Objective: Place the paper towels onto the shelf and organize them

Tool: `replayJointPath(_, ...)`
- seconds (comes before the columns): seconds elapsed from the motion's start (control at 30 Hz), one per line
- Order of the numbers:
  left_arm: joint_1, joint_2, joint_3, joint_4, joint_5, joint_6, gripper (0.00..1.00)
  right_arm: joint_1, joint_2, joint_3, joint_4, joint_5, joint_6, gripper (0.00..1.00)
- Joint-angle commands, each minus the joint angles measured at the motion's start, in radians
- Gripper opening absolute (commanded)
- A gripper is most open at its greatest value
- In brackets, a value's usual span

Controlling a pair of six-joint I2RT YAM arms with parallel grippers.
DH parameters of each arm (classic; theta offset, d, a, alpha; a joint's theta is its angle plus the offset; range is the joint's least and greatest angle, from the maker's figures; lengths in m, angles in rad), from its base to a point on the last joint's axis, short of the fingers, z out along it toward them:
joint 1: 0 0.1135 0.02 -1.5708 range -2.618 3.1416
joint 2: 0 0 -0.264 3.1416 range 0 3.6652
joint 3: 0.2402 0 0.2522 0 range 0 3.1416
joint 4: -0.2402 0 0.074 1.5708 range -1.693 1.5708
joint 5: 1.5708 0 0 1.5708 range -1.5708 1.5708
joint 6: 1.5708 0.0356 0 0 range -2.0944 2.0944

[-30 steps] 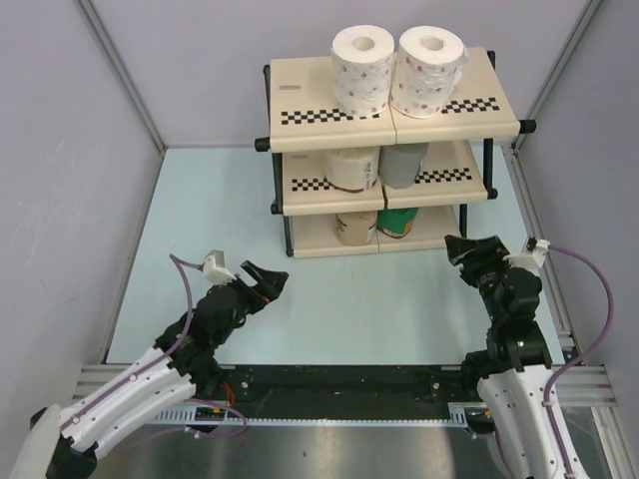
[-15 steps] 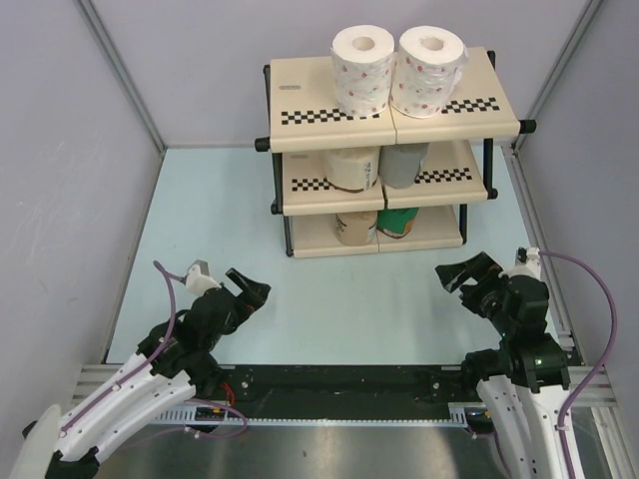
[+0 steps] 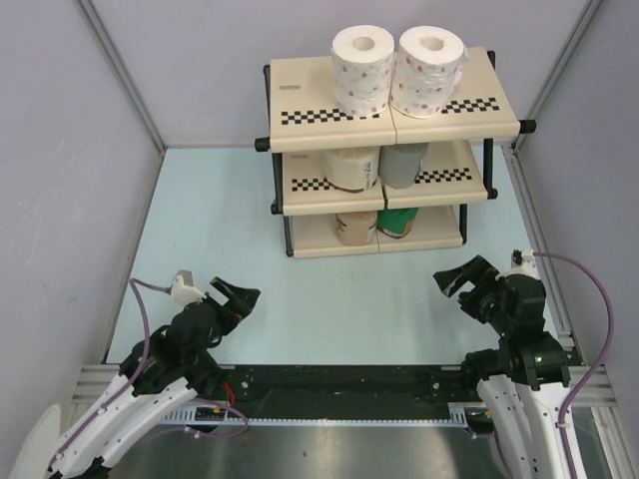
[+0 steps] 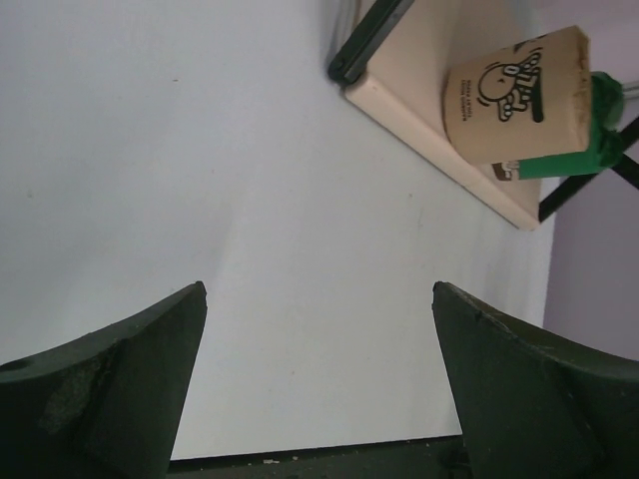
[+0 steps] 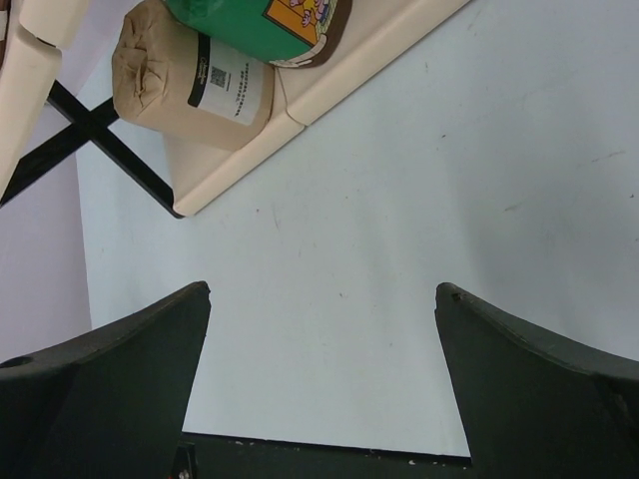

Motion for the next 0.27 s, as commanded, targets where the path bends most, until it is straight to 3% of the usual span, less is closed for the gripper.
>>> replayJointPath(0.0, -0.002, -0.071, -0.015, 0.027, 0.002, 0.065, 1.00, 0.005, 0.013, 0.033, 0.009, 0.011, -0.020, 1.00)
replayJointPath(0.23, -0.002, -0.065, 0.002, 0.052, -0.018, 0.085, 1.00, 0.005, 0.019, 0.033, 0.017, 0.019, -0.026, 0.99)
